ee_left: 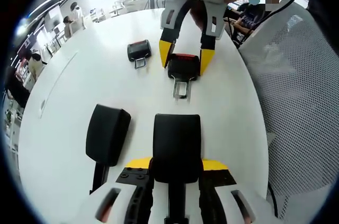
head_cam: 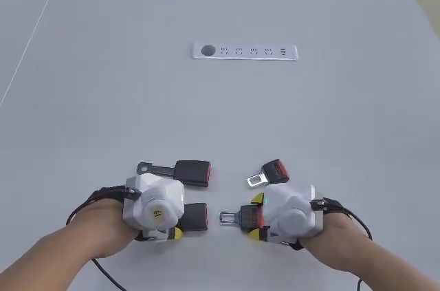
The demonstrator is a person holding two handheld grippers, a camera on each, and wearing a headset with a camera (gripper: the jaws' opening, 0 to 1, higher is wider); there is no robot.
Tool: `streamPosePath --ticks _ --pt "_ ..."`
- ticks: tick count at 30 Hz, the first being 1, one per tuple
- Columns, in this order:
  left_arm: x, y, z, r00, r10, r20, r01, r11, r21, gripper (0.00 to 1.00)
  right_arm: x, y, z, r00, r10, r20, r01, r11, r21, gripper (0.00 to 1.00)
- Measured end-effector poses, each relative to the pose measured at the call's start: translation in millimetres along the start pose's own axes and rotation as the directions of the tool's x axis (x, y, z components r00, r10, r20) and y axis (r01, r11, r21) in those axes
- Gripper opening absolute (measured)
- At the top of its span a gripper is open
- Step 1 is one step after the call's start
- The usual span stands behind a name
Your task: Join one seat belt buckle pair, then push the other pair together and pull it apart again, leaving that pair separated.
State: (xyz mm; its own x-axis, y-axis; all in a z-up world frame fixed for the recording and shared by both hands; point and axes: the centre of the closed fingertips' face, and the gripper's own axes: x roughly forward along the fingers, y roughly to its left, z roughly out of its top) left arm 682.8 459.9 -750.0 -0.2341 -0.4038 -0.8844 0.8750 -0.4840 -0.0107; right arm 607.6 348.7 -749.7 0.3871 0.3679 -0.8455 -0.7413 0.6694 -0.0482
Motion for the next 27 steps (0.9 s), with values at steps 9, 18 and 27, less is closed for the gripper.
streamPosePath --ticks 9,18,27 --pt "0.3 -0.2 0.0 1.0000 -0.001 0.002 0.001 1.000 0.003 0.33 -15.0 -1.0 -23.3 0.9995 0.001 -0.030 -0.002 1.000 -0.007 0.34" --pt "0.3 -0.1 -0.3 1.0000 -0.003 0.006 0.003 1.000 0.007 0.33 -22.7 -2.6 -37.6 0.9986 0.016 -0.050 -0.015 1.000 0.007 0.35" --pt "0.1 -0.1 0.2 1.0000 -0.003 0.003 0.003 1.000 0.015 0.33 -22.0 -3.7 -37.8 0.9980 0.034 -0.053 -0.033 0.999 0.017 0.36"
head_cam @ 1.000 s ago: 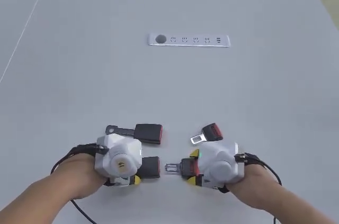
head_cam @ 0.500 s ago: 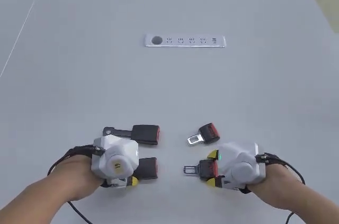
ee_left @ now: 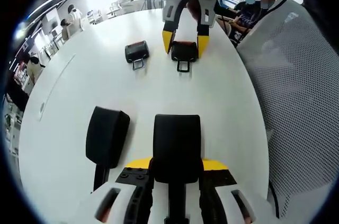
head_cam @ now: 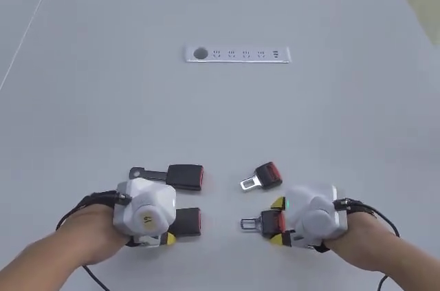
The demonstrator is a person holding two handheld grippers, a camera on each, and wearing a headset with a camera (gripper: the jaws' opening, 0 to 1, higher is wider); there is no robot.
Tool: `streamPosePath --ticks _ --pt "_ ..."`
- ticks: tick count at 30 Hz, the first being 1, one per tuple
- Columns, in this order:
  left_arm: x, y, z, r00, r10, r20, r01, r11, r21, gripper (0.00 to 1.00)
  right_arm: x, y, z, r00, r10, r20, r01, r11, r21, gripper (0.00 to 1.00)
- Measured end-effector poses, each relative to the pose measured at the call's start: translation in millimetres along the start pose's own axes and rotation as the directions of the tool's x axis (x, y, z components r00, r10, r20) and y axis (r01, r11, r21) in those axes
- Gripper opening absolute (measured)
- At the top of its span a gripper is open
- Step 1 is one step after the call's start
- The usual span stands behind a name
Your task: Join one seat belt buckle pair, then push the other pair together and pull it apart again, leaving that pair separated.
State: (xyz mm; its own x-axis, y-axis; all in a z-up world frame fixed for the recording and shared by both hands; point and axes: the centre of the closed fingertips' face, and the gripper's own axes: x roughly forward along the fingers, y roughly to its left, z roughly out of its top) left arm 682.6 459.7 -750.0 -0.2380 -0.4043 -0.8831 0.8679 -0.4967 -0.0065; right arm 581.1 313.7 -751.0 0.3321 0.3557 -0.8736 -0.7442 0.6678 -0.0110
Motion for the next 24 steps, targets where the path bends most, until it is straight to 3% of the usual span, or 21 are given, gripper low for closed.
streamPosePath --ticks 6,8,10,12,14,20,24 --pt "0.1 -0.1 -0.1 1.0000 -0.004 -0.005 0.004 1.000 0.003 0.34 -0.6 -2.9 0.2 0.9997 -0.015 0.017 0.015 1.000 0.011 0.42" --pt "-0.9 2.7 -4.2 0.9994 0.019 -0.028 -0.021 0.996 -0.092 0.40 -1.7 -4.8 -0.6 0.9993 -0.033 0.015 0.033 0.999 0.003 0.43" --pt "-1.5 6.3 1.4 0.9990 0.044 0.003 -0.044 0.999 0.008 0.46 -5.6 -6.4 1.9 0.9988 -0.034 0.035 0.033 0.999 0.023 0.44" --pt "-3.2 -1.5 3.5 0.9992 0.024 0.030 -0.023 0.999 -0.049 0.50 -11.6 -9.4 9.8 0.9960 -0.043 0.078 0.037 0.997 0.072 0.44" --pt "-9.0 -1.6 8.4 0.9982 0.026 0.055 -0.024 0.999 -0.040 0.51 -16.5 -10.8 14.4 0.9952 -0.047 0.086 0.042 0.997 0.060 0.45" --pt "-27.1 6.6 28.1 0.9932 0.044 0.108 -0.040 0.998 -0.044 0.52 -25.0 -10.0 32.2 0.9940 -0.026 0.106 0.023 0.999 0.029 0.44" --pt "-35.5 19.7 36.9 0.9889 0.056 0.137 -0.050 0.998 -0.045 0.52 -32.8 -24.9 46.1 0.9902 -0.057 0.127 0.057 0.998 0.007 0.43"
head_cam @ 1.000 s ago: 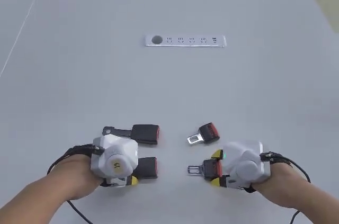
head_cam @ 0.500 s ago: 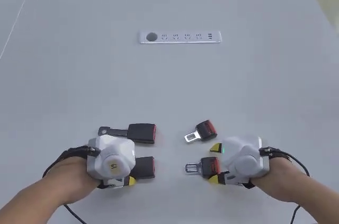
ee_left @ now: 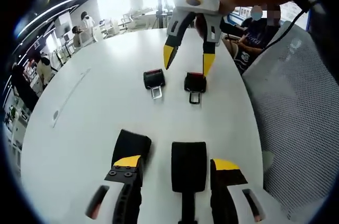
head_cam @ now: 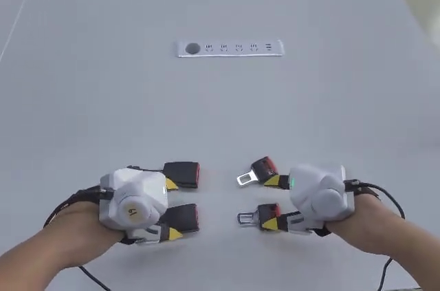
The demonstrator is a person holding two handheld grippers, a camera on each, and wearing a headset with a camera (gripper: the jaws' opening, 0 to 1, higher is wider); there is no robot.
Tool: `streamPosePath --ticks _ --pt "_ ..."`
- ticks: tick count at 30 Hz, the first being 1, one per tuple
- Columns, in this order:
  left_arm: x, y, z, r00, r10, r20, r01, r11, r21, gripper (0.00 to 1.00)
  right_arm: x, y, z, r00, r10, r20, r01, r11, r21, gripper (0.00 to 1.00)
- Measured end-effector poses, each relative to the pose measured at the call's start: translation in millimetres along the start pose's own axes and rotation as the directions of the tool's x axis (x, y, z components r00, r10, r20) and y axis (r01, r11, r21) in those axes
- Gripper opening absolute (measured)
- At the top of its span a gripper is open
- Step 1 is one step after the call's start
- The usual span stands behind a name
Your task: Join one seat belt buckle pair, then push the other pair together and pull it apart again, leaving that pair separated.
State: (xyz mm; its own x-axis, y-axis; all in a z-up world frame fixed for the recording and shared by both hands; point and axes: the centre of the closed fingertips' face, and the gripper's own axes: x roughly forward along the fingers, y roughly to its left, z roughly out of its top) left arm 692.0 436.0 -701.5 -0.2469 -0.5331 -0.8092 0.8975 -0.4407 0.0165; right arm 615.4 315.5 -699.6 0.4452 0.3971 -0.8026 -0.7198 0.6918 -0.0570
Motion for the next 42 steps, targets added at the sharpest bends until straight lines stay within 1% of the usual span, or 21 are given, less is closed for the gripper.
streamPosePath --ticks 2,6,9,10,11,13,15,17,19,20,23,24,25,26,28,30,32,36,38,39,42 --pt "-2.6 8.1 2.5 1.0000 0.009 0.002 -0.009 1.000 -0.001 0.52 -0.8 -8.2 2.3 0.9999 -0.015 0.000 0.015 1.000 -0.012 0.43" --pt "-2.9 24.5 2.1 0.9998 0.022 0.001 -0.022 1.000 0.005 0.52 -2.0 -24.7 3.8 0.9997 -0.026 0.004 0.026 1.000 -0.017 0.41" --pt "-1.9 33.5 1.6 0.9997 0.023 0.003 -0.023 1.000 0.006 0.52 -2.5 -38.4 -1.7 0.9990 -0.042 -0.018 0.041 0.998 -0.053 0.41" --pt "-1.1 37.1 0.7 0.9997 0.026 0.001 -0.026 1.000 0.004 0.52 -2.5 -39.8 -2.6 0.9989 -0.042 -0.022 0.041 0.998 -0.056 0.41" --pt "0.9 41.1 -1.3 0.9995 0.030 -0.004 -0.030 1.000 0.004 0.51 -2.1 -45.5 -6.4 0.9983 -0.048 -0.035 0.045 0.996 -0.072 0.40" --pt "4.5 47.7 -5.3 0.9992 0.036 -0.020 -0.035 0.999 0.010 0.51 0.2 -50.9 -13.8 0.9976 -0.042 -0.056 0.037 0.996 -0.083 0.40" --pt "7.1 51.3 -8.1 0.9987 0.033 -0.039 -0.032 0.999 0.023 0.51 1.3 -55.3 -18.2 0.9967 -0.043 -0.069 0.036 0.995 -0.096 0.40" --pt "9.7 56.3 -8.1 0.9989 0.024 -0.040 -0.024 1.000 0.014 0.51 4.0 -60.3 -25.2 0.9951 -0.040 -0.091 0.030 0.994 -0.110 0.40" --pt "13.0 59.8 -7.0 0.9992 0.016 -0.036 -0.015 1.000 0.013 0.52 8.2 -61.8 -30.0 0.9944 -0.022 -0.104 0.010 0.993 -0.119 0.41" --pt "15.1 62.1 -7.9 0.9990 0.016 -0.042 -0.016 1.000 0.021 0.52 10.9 -63.0 -32.8 0.9927 -0.017 -0.119 0.000 0.989 -0.145 0.41" --pt "22.5 68.8 -14.4 0.9968 0.015 -0.078 -0.011 0.999 0.053 0.52 19.3 -63.3 -37.3 0.9905 0.000 -0.137 -0.023 0.986 -0.165 0.41" --pt "24.2 69.5 -15.3 0.9965 0.009 -0.084 -0.005 0.999 0.053 0.52 21.7 -63.5 -37.7 0.9902 0.005 -0.139 -0.028 0.985 -0.169 0.41" --pt "26.4 68.4 -16.5 0.9955 -0.009 -0.094 0.015 0.998 0.068 0.52 23.8 -63.6 -38.1 0.9898 0.011 -0.142 -0.035 0.984 -0.173 0.41" --pt "27.4 69.3 -16.8 0.9951 -0.011 -0.098 0.019 0.996 0.084 0.52 26.2 -65.1 -38.2 0.9892 0.013 -0.146 -0.039 0.984 -0.175 0.41" --pt "29.2 72.3 -18.0 0.9938 -0.017 -0.110 0.027 0.996 0.090 0.51 29.6 -66.5 -37.8 0.9890 0.022 -0.146 -0.048 0.982 -0.181 0.41" --pt "32.5 74.4 -18.7 0.9935 -0.028 -0.110 0.038 0.995 0.091 0.50 33.2 -68.3 -39.9 0.9873 0.031 -0.156 -0.061 0.979 -0.196 0.40" --pt "35.9 75.7 -21.5 0.9921 -0.034 -0.120 0.046 0.994 0.097 0.49 33.7 -69.0 -40.0 0.9861 0.036 -0.162 -0.069 0.977 -0.203 0.39" --pt "41.0 74.6 -24.0 0.9916 -0.046 -0.121 0.057 0.994 0.094 0.45 33.3 -69.8 -38.5 0.9862 0.039 -0.161 -0.071 0.978 -0.197 0.35" --pt "42.0 72.4 -26.1 0.9904 -0.053 -0.128 0.066 0.993 0.098 0.42 34.0 -69.6 -39.6 0.9860 0.038 -0.163 -0.070 0.977 -0.199 0.35" --pt "41.7 72.4 -23.0 0.9924 -0.052 -0.111 0.064 0.993 0.101 0.40 34.0 -69.6 -39.6 0.9857 0.034 -0.165 -0.067 0.978 -0.198 0.35" --pt "42.3 72.8 -23.3 0.9926 -0.051 -0.111 0.063 0.993 0.104 0.39 32.8 -69.2 -40.2 0.9843 0.026 -0.174 -0.058 0.982 -0.181 0.33"
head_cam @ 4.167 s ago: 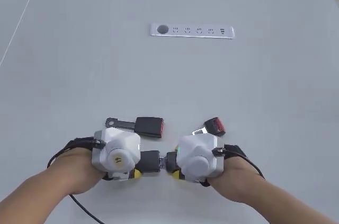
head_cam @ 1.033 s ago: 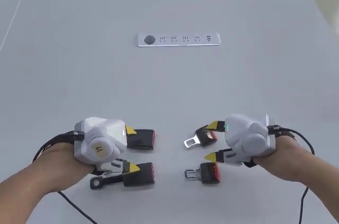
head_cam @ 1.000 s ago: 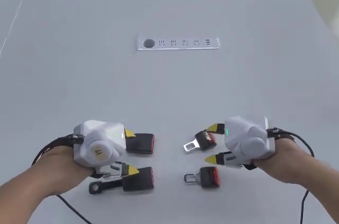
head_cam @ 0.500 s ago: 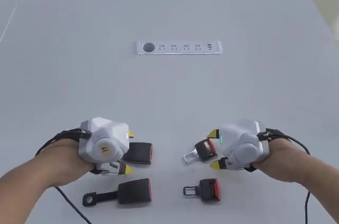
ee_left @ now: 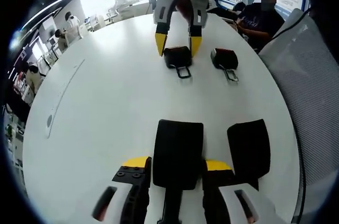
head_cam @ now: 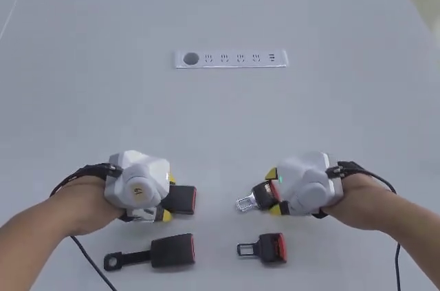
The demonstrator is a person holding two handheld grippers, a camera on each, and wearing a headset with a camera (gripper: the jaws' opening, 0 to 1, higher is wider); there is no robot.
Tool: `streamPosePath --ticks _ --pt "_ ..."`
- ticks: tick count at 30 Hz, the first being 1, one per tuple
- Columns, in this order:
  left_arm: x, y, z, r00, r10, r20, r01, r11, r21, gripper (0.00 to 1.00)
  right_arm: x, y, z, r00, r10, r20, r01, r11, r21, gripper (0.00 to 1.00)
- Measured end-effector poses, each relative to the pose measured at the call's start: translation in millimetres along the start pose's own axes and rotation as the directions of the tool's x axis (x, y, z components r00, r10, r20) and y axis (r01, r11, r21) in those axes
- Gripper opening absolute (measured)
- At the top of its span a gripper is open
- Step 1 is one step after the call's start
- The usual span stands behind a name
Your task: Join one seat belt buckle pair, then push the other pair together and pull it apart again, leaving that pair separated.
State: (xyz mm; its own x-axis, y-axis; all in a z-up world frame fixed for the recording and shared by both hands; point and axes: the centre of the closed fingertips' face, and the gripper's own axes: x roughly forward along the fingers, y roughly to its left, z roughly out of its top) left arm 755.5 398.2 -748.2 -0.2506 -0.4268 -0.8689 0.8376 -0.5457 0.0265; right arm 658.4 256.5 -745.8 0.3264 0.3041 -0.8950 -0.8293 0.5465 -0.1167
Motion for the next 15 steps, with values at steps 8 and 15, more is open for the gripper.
streamPosePath --ticks 8,15 --pt "-0.1 1.5 0.4 0.9999 0.012 0.006 -0.012 1.000 -0.009 0.35 3.4 1.7 3.2 1.0000 0.005 0.004 -0.005 0.999 0.044 0.32" --pt "-0.5 1.9 -0.3 0.9998 0.019 0.010 -0.019 1.000 -0.025 0.34 8.6 1.7 9.4 0.9996 0.015 0.024 -0.016 0.998 0.053 0.34"
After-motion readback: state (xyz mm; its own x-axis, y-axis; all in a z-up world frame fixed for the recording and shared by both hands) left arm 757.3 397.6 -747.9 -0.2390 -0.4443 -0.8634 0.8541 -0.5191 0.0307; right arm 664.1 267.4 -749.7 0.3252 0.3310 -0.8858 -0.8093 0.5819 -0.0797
